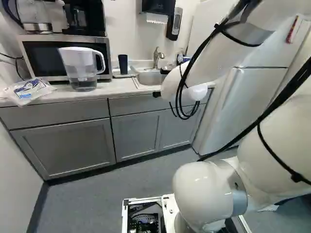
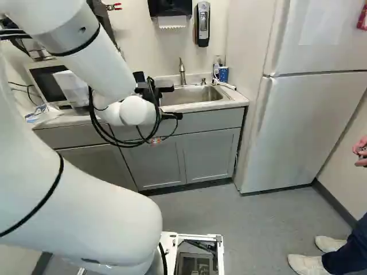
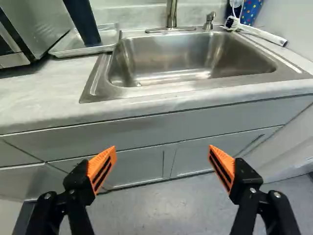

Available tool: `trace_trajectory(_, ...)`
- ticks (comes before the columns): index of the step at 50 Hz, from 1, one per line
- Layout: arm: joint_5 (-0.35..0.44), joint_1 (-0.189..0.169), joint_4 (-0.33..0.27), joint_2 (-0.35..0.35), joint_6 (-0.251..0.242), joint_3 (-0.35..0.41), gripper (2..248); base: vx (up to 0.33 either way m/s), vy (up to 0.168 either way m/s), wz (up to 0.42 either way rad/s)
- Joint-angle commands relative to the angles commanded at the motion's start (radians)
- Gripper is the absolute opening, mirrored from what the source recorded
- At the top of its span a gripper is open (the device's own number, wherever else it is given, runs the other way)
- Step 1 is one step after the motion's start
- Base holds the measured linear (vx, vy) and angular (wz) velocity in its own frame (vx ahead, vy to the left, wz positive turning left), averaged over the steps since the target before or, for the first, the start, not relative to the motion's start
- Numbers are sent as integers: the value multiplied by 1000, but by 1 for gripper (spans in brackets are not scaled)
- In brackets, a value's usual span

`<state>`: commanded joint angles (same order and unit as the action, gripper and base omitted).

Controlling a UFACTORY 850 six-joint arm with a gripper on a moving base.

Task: Rinse the cup and place it in the tray

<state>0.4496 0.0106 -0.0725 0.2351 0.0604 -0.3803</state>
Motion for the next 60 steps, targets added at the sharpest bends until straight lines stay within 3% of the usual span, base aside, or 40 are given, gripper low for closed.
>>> trace_trajectory(25, 210, -5, 36, 22, -30, 145, 247, 0, 0, 0)
trace_trajectory(60, 383, -10, 66, 40, -55, 265, 247, 0, 0, 0)
